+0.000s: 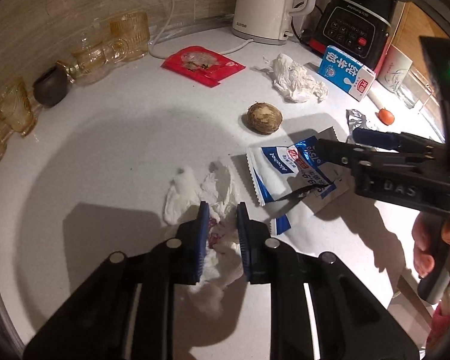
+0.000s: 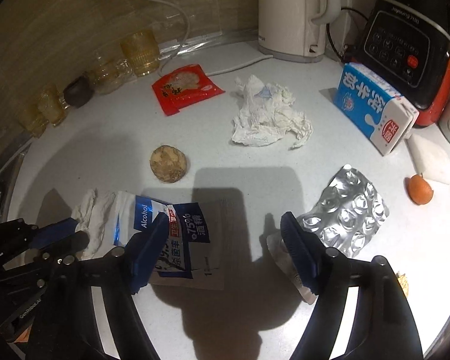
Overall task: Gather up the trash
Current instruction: 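Grasp the white tissues with the left tool while the right tool grasps the alcohol wipe packet, then lift the tissues with the left tool while the right tool lifts the wipe packet, then drop the tissues from the left tool and the packet from the right tool into the basket, then move the left tool toward the brown round object and the right tool toward the foil blister pack, then grasp the brown round object with the left tool while the right tool grasps the foil blister pack, then carry both items over the basket and open both tools to drop them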
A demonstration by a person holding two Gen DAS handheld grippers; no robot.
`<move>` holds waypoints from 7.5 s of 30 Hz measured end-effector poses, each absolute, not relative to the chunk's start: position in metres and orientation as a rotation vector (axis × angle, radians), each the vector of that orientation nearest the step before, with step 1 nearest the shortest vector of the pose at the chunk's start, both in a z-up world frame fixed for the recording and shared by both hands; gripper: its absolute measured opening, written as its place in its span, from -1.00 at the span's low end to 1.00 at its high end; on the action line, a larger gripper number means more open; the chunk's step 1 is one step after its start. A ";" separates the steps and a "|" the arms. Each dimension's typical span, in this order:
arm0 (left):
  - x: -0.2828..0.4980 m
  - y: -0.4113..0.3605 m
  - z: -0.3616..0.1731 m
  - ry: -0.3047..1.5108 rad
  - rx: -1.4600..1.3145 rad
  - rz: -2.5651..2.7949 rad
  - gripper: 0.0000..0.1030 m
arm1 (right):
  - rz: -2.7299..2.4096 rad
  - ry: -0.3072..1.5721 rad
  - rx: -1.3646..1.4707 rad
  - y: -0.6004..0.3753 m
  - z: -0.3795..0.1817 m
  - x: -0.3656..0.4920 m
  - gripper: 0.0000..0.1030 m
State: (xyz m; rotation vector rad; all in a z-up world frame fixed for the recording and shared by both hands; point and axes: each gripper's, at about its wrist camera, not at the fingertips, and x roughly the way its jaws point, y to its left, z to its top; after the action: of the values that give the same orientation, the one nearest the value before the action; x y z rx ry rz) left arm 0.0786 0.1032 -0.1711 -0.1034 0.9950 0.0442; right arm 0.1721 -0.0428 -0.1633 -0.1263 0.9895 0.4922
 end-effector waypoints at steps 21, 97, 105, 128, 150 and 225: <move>0.069 0.111 -0.172 0.993 -0.138 0.032 -0.63 | 0.533 1.032 -0.077 -0.038 -0.164 0.170 -0.28; -0.173 -0.103 -0.195 1.177 0.003 -0.347 0.17 | 0.245 0.996 0.063 -0.256 -0.128 -0.204 -0.97; -0.182 -0.068 -0.137 1.059 -0.019 -0.268 0.55 | 0.270 1.002 0.033 -0.239 -0.142 -0.195 -0.97; -0.145 0.019 -0.079 0.915 -0.114 -0.034 0.76 | 0.241 0.962 -0.001 -0.205 -0.130 -0.160 0.78; 0.027 0.049 -0.077 0.812 -0.105 -0.063 0.85 | 0.126 0.741 0.003 -0.149 -0.051 0.016 0.95; -0.062 -0.017 -0.117 0.912 -0.078 -0.299 -0.33 | 0.063 0.904 0.126 -0.189 -0.097 -0.074 0.02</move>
State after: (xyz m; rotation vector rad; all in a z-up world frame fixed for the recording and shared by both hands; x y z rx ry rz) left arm -0.0623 -0.0167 -0.1166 -0.0784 0.9119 -0.2989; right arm -0.0736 -0.1886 -0.0970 0.1259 0.9039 0.0631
